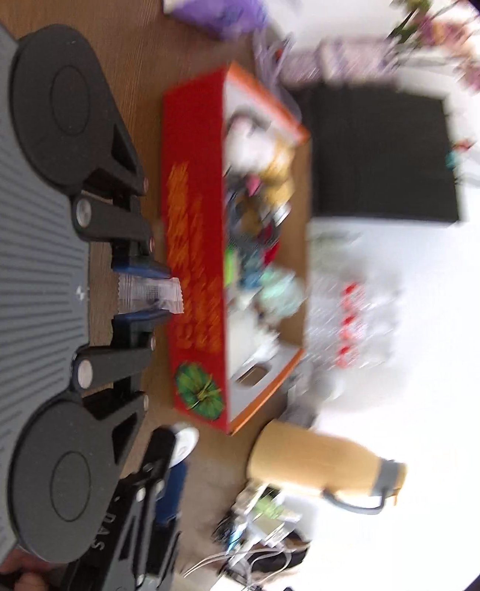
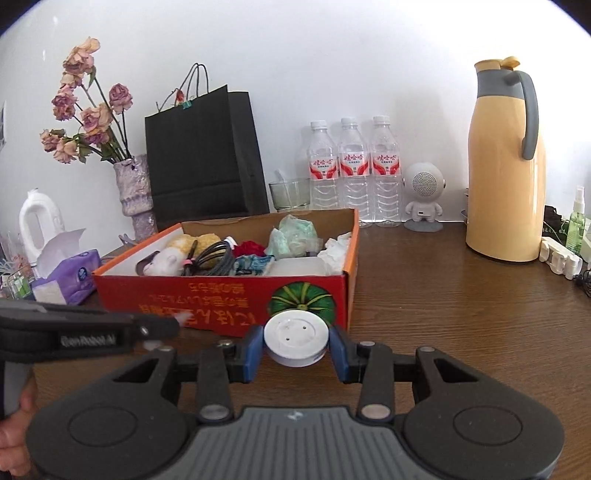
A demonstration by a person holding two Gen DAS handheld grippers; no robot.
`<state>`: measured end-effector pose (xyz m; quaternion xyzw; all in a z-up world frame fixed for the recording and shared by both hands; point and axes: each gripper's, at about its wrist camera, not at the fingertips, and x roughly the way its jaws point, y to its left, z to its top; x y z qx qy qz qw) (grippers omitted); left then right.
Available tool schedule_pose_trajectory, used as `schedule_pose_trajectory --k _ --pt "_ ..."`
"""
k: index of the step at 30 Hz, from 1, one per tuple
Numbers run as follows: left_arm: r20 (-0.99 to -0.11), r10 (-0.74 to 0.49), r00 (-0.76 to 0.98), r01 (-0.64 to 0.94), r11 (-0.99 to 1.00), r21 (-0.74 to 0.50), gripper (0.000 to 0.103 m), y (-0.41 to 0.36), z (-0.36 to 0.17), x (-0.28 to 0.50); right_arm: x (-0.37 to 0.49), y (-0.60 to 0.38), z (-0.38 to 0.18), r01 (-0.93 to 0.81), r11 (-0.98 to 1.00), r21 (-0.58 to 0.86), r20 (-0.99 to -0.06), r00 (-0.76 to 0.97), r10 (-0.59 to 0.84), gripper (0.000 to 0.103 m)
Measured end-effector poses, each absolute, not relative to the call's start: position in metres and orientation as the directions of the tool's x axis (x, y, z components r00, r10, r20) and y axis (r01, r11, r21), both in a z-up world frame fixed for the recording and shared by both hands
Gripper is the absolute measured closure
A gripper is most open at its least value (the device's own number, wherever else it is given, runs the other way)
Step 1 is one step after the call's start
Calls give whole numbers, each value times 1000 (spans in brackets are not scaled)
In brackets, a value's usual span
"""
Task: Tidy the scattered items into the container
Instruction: 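Carry the clear bag and white cap into the box and open both tools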
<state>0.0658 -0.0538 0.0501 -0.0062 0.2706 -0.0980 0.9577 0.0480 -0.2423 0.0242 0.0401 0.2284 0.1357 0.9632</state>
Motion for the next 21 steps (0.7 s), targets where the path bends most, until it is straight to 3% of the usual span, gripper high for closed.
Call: schedule_pose_trajectory --k 7,17,21 --pt "-335 -62 940 63 998 -7 84 -24 73 -8 -5 -209 42 -249 960 129 -379 882 280 65" --pt "-228 -79 971 68 996 -57 84 2 70 -94 -94 -185 51 -227 969 94 -233 942 243 65" --pt "-235 -68 970 47 995 -93 84 12 61 -125 -129 -190 49 -223 971 85 -196 952 236 65"
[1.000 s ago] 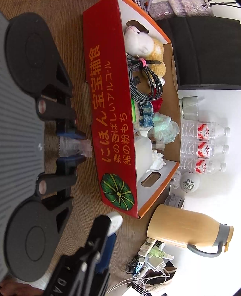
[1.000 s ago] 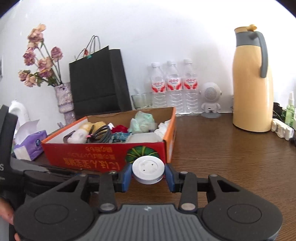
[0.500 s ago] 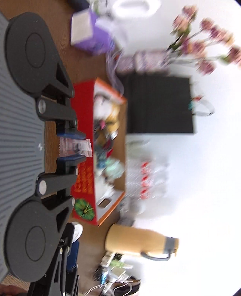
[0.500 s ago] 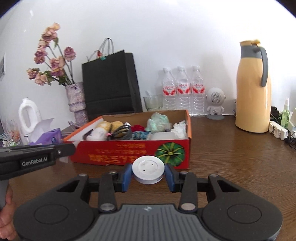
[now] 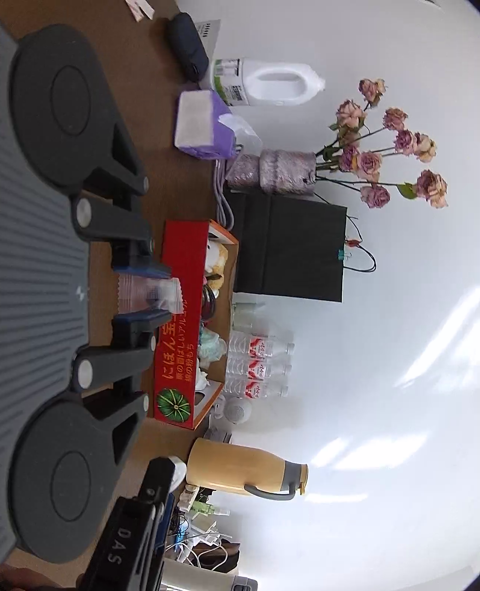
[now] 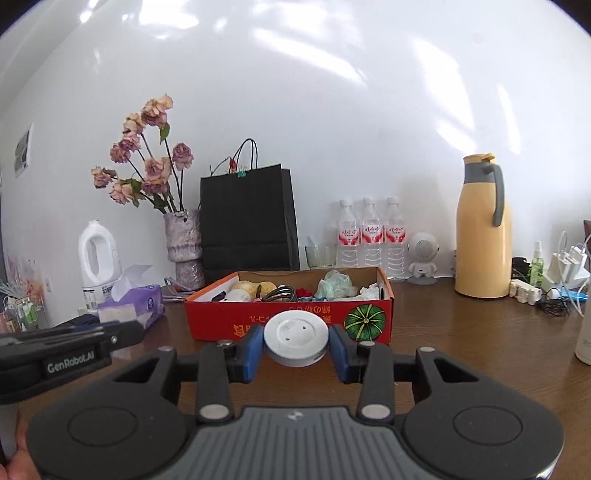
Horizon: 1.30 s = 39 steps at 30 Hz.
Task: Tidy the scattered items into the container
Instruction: 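Carry the clear bag and white cap into the box and open both tools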
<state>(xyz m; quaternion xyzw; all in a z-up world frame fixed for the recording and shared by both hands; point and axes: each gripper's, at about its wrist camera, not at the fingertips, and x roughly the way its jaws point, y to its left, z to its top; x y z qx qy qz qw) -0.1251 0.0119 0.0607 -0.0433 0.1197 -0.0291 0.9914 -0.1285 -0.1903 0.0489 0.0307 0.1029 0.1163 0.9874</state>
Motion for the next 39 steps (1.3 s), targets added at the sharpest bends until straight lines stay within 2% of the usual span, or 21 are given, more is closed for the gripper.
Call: schedule_pose_trajectory --k 4,9,14,17,21,23,27,31,34,35,37,39 --pt "-188 -50 981 37 996 -75 83 18 63 -154 -157 -195 51 -233 972 34 -157 959 235 65" --pt "-201 -57 978 41 996 -81 83 22 70 -156 -165 -202 51 -218 975 50 -152 963 223 65" --pt "-177 -59 982 43 994 -96 83 22 78 -141 -148 -202 55 -220 974 60 -146 963 227 65" --pt "-145 -71 987 55 992 -110 83 25 94 -111 -118 -202 64 -230 970 82 -141 961 239 65" --pt "-95 -76 993 70 995 -70 83 26 129 -43 -53 -197 90 -235 967 94 -143 958 247 65" --pt "-94 -86 992 82 996 -41 83 24 145 -3 -14 -195 107 -236 966 106 -139 958 250 65" --pt "-108 -28 994 29 1000 8 83 24 156 64 58 -191 131 -241 961 135 -182 948 263 65" --pt "-181 -30 983 19 998 -61 83 39 156 99 95 -189 135 -225 968 113 -220 944 245 65" --pt "-257 -115 960 98 992 -78 83 44 157 129 122 -187 140 -246 964 104 -295 918 267 65" --pt "-318 -159 935 143 987 -73 83 43 158 146 139 -185 145 -267 958 106 -365 886 288 65" --pt "-486 -168 858 159 985 -62 84 39 159 183 183 -179 154 -319 938 139 -560 755 340 65" --pt "-639 -212 739 222 973 -67 82 33 155 215 219 -176 154 -340 921 189 -666 645 375 65"
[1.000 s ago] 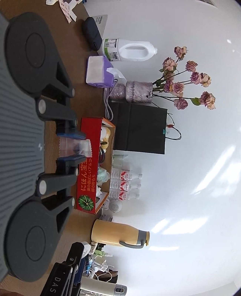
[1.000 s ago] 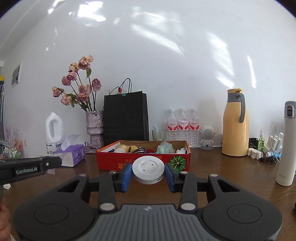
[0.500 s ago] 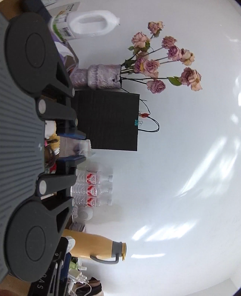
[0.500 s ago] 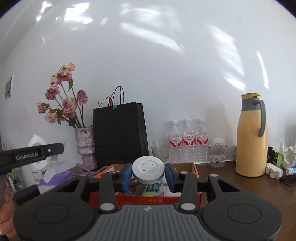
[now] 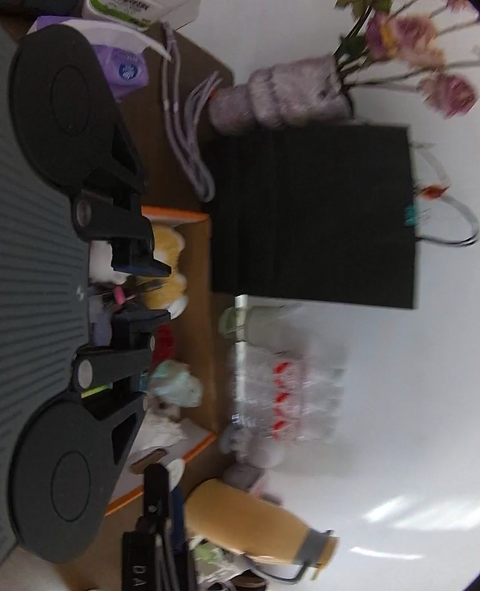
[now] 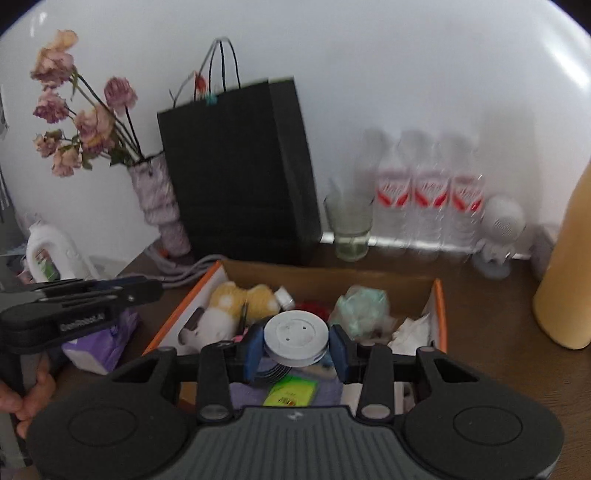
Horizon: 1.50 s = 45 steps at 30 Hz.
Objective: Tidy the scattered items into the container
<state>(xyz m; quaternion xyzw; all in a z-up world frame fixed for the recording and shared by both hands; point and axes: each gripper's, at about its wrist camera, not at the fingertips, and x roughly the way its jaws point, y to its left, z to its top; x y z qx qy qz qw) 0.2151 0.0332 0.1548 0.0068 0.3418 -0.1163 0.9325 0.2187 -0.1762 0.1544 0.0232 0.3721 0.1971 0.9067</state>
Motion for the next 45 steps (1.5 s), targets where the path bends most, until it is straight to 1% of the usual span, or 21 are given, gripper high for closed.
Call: schedule_pose_trajectory --k 1,2,4,8,11,12,14,15,16,20,23,25,32,35,37,38,39,40,42,43,45 --pt "-696 -248 673 276 958 -75 78 29 149 226 232 -174 151 -328 928 175 -705 617 351 65" --pt "-744 -242 623 297 953 -62 78 25 141 235 244 -171 144 -310 938 155 -741 591 318 65" --pt "-798 -171 578 273 962 -9 80 18 123 247 263 -168 124 -288 945 156 -803 520 292 65" --pt "-850 -132 509 262 965 8 82 17 91 262 275 -159 81 -272 951 145 -878 408 251 65" --pt "-866 -118 486 247 969 7 81 19 78 269 276 -151 69 -300 941 153 -890 371 263 64" --pt "-870 -117 479 246 969 5 79 19 76 270 277 -150 69 -292 943 161 -895 359 264 61" --pt "-878 -119 464 245 970 -2 71 21 74 271 278 -149 70 -290 940 183 -900 335 279 44" --pt "-878 -124 462 247 969 -7 60 23 75 271 278 -150 72 -290 939 183 -901 333 279 40" --pt "-878 -124 463 246 969 -6 52 23 75 269 277 -150 74 -289 941 174 -900 341 271 37" --pt "-896 -129 426 235 972 -28 54 23 65 265 272 -156 73 -283 950 129 -903 362 231 36" --pt "-897 -110 428 249 968 0 56 18 62 260 270 -163 73 -264 958 112 -906 369 208 36" --pt "-904 -127 409 243 970 -26 64 17 61 259 268 -167 73 -254 962 103 -909 368 194 36" --pt "-890 -108 442 264 964 15 60 7 76 247 260 -180 74 -228 970 90 -916 364 170 34" --pt "-876 -89 474 243 970 33 57 6 85 243 260 -182 76 -214 972 96 -923 347 167 34" --pt "-861 -72 503 218 975 46 44 5 95 241 259 -182 82 -209 974 93 -918 361 165 34" --pt "-850 -63 523 206 977 54 42 4 101 238 257 -181 86 -207 973 98 -910 378 172 33" --pt "-829 -54 556 191 979 64 34 3 106 236 255 -182 92 -204 973 109 -896 403 185 32" --pt "-798 -48 600 178 981 74 24 3 113 231 251 -183 98 -201 972 124 -878 434 202 28" --pt "-705 -15 709 130 986 109 14 4 125 217 240 -186 110 -194 969 155 -815 529 236 21" --pt "-645 6 764 103 986 131 8 3 129 207 232 -188 113 -189 969 161 -772 588 243 18" --pt "-495 13 869 65 988 141 0 2 131 185 211 -189 114 -183 972 147 -659 715 234 17"
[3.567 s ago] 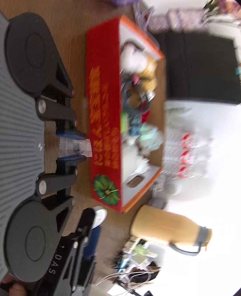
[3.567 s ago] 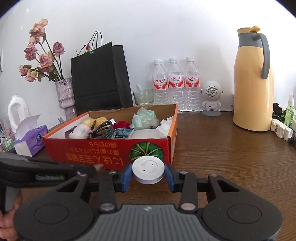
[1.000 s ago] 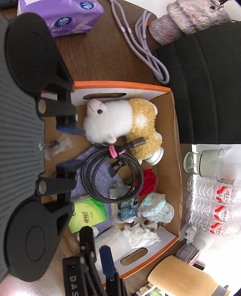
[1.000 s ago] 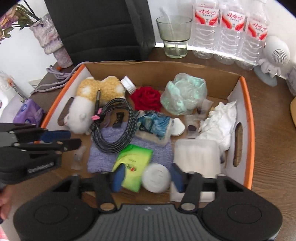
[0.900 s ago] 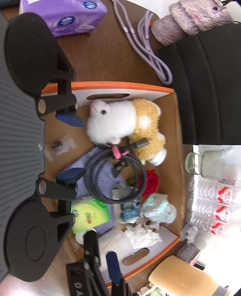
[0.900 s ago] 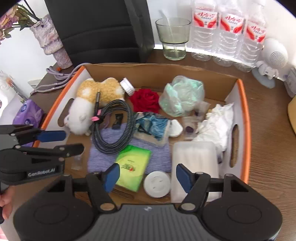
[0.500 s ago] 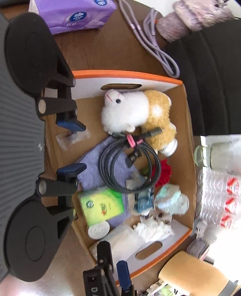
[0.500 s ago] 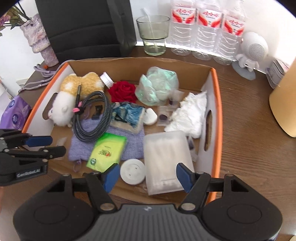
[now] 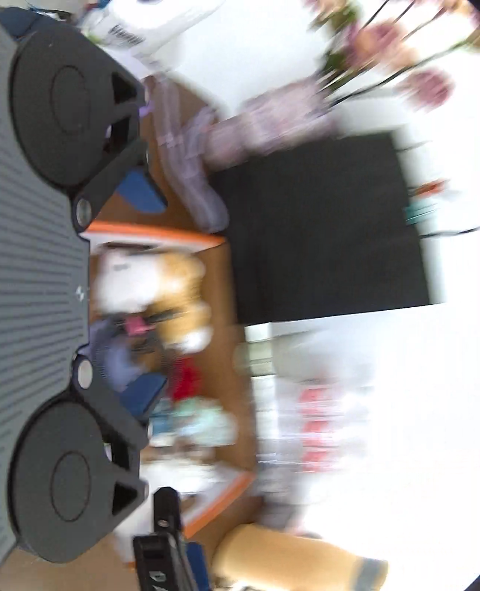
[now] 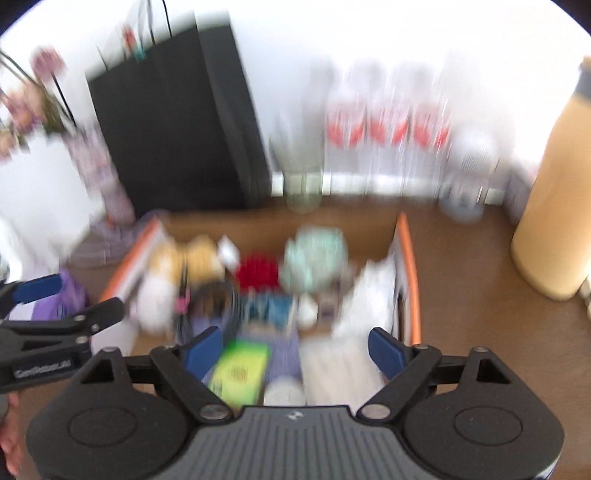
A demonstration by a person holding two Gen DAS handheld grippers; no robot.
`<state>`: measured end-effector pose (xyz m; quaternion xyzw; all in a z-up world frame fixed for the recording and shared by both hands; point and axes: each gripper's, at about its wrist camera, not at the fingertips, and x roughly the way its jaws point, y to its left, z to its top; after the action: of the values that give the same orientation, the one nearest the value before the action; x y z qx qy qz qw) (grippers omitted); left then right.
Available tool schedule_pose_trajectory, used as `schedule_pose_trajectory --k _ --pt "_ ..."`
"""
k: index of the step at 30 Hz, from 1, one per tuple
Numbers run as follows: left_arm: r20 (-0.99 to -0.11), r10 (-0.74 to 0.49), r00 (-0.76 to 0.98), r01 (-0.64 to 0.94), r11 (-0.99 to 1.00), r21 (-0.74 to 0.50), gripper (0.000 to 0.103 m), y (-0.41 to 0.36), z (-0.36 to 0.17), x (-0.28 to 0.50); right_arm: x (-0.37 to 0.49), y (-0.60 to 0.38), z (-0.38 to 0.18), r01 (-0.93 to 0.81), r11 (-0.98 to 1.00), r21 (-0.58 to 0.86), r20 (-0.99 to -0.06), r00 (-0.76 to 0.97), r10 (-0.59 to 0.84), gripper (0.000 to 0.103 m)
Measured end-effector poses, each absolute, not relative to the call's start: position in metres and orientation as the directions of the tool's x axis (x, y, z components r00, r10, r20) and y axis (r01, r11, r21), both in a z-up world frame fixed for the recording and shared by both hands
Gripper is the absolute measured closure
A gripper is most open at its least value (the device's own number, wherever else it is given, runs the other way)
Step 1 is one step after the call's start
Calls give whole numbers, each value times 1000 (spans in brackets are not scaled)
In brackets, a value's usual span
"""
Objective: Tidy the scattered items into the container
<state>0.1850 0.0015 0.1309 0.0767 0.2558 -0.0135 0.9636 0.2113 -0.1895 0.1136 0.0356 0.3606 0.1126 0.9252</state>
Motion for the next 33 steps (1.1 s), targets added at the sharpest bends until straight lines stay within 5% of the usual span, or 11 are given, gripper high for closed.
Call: schedule_pose_trajectory --k 3,7,20,28,33 --pt "-331 -15 944 57 991 117 0 2 120 161 179 -189 99 -187 974 130 -469 854 226 17" --pt "-317 -56 947 68 997 28 0 1 102 157 161 -178 81 -197 979 44 -389 900 199 16" --pt "-332 -68 941 76 997 11 0 11 93 50 57 -181 74 -193 980 -44 -333 928 168 12" --pt "-369 -74 926 56 997 -58 0 18 57 -97 -82 -205 46 -200 980 -23 -385 906 176 8" --pt "-402 -119 908 118 993 -27 0 12 51 -109 -99 -217 28 -163 987 13 -452 879 151 4"
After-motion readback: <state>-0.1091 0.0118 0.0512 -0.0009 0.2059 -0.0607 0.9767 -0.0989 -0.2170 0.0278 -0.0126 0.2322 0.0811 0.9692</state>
